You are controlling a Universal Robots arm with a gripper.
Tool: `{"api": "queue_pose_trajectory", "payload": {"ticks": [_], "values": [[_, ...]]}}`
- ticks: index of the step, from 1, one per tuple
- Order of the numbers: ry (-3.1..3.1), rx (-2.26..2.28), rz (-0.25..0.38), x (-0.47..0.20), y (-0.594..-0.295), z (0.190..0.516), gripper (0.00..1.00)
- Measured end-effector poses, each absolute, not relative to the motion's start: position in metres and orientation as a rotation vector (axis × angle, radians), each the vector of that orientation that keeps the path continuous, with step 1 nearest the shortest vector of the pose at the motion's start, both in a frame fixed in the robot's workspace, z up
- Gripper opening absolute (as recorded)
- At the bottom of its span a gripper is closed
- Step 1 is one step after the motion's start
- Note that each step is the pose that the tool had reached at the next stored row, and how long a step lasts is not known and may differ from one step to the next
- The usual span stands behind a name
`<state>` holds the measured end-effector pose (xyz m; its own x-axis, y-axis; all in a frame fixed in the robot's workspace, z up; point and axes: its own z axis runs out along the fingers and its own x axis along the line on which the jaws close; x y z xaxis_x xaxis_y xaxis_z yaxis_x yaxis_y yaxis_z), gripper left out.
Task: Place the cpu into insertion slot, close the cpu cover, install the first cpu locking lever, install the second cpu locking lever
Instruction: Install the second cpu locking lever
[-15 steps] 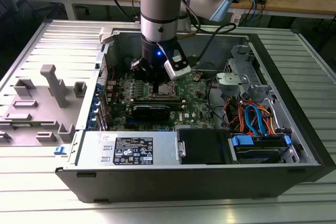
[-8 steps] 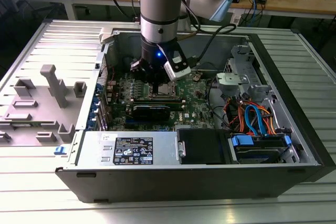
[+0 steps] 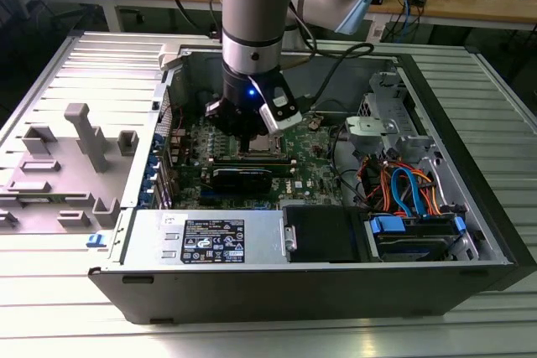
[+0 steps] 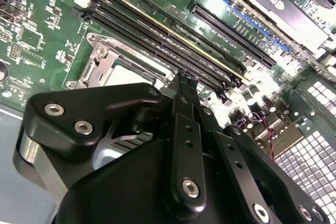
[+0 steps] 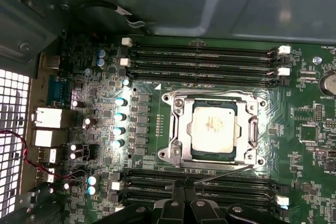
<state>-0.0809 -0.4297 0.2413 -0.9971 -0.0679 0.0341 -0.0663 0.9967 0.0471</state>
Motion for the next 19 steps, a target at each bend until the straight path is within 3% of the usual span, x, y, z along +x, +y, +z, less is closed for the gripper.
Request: {"api": "queue_pose_trajectory", "payload": {"ticks": [19], "values": [[-3.090,0.171,-0.131,-0.084,-0.436,0.227,0.11]]}}
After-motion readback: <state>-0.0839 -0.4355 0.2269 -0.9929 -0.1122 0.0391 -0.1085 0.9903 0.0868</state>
